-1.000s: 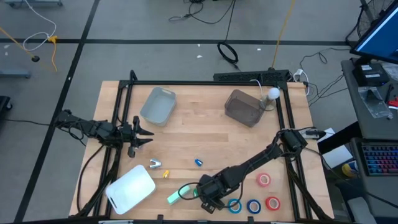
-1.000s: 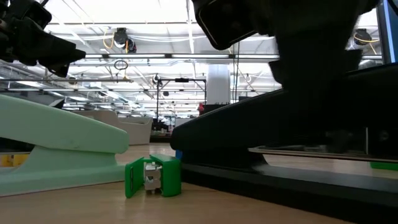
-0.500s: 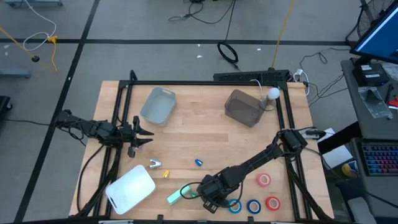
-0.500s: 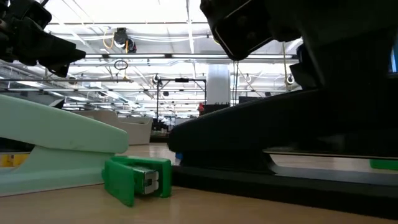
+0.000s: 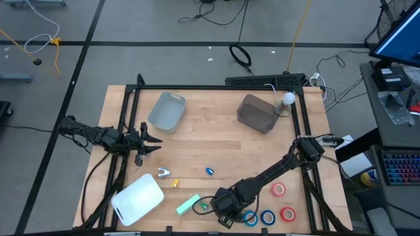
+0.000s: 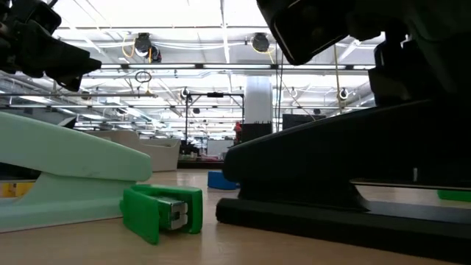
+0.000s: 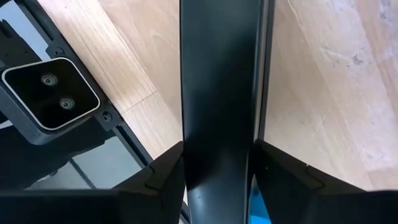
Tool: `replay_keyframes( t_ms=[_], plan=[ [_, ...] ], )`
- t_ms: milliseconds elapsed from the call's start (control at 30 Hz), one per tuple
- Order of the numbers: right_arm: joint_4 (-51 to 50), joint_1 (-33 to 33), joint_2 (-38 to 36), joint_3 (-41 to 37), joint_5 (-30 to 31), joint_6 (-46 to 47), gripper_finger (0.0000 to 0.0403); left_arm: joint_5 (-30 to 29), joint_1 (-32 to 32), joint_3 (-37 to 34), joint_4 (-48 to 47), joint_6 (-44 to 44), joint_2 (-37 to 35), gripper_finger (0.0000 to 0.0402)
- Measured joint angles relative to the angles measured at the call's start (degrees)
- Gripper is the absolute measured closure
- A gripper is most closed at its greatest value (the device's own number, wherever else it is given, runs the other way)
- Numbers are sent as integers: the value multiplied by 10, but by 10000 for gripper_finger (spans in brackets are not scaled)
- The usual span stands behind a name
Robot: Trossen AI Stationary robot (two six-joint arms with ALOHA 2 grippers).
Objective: Pick and place Stapler, Stapler remover, tape
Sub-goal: Put the big black stapler into the gray bin
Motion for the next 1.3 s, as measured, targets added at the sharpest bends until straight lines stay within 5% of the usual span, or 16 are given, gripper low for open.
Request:
replay_keyframes(
  t_ms=[633,1300],
  plan=[
    [-32,-31,-66,-1,83,-48,265,2,0,0,25,-119,0,284],
    [25,-136,-142,0,137,-194,272,2,0,0,218,-240,0,284]
  ],
)
